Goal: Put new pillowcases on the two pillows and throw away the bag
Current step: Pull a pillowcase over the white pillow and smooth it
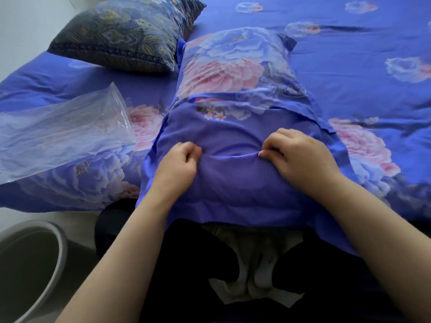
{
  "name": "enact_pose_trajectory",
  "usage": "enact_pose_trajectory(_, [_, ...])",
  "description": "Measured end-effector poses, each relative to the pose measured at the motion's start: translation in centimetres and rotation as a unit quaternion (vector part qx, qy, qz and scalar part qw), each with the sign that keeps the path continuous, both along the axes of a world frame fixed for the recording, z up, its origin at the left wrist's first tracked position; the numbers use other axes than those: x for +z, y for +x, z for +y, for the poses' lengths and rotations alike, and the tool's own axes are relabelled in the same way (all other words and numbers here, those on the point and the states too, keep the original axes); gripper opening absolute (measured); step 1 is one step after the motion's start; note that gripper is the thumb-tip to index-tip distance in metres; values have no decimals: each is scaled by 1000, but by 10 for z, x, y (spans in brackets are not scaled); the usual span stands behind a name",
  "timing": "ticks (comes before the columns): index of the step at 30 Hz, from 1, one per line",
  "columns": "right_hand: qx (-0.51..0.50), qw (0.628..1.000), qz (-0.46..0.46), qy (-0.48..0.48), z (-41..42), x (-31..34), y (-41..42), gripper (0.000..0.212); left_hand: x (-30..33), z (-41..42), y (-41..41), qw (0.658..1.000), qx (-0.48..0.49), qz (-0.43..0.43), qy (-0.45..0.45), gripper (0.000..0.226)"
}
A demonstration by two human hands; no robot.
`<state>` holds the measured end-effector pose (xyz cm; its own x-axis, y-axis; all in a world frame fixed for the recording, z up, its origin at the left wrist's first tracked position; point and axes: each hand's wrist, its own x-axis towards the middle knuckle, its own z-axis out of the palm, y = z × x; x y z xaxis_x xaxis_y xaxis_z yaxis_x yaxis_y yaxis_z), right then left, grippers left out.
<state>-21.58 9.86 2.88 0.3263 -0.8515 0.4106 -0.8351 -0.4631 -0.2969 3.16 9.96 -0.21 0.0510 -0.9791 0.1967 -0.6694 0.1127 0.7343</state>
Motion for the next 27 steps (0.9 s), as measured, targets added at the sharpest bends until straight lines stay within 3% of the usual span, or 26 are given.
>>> enact_pose_trajectory(3, [-136, 991, -15, 6, -7, 3, -3, 25, 13, -9, -6, 989, -4, -110, -96, 35])
enact_pose_trajectory(5, [-153, 984, 56, 66, -14, 2, -2, 25, 31, -20, -9, 974, -36, -184, -130, 57])
enact_pose_trajectory(7, [-118, 991, 43, 54, -15, 7, 5, 24, 45, -35, -14, 960, -92, -242, -109, 68])
enact_pose_trajectory(8, [-89, 995, 25, 26, -17, 11, 7, 29, 48, -43, -17, 952, -113, -265, -103, 70])
enact_pose_trajectory(10, [-37, 998, 55, 15, -27, 20, 9, 63, 50, -55, -23, 934, -136, -314, -105, 73])
enact_pose_trajectory(13, [-26, 987, 112, 111, -50, 34, 5, 96, 57, -68, -29, 918, -141, -366, -62, 76])
enact_pose_trajectory(15, [-26, 978, 127, 161, -59, 39, 3, 87, 65, -72, -31, 917, -153, -366, -34, 61])
enact_pose_trajectory(17, [-1, 977, 137, 163, -64, 47, 3, 64, 74, -72, -30, 917, -200, -344, -1, 39])
enact_pose_trajectory(20, [68, 961, 193, 188, -60, 55, 7, 47, 87, -78, -14, 892, -245, -369, 94, 36])
enact_pose_trajectory(21, [78, 949, 214, 218, -59, 58, 7, 47, 91, -84, -8, 883, -226, -402, 83, 29])
enact_pose_trajectory(24, [58, 931, 226, 280, -71, 70, -3, 49, 87, -108, 5, 871, -84, -454, -167, 0])
enact_pose_trajectory(25, [33, 941, 219, 257, -78, 72, -5, 41, 83, -111, 4, 865, -40, -451, -216, 3])
enact_pose_trajectory(27, [-71, 974, 178, 120, -92, 71, -10, 18, 72, -115, -2, 871, -2, -419, -255, 7])
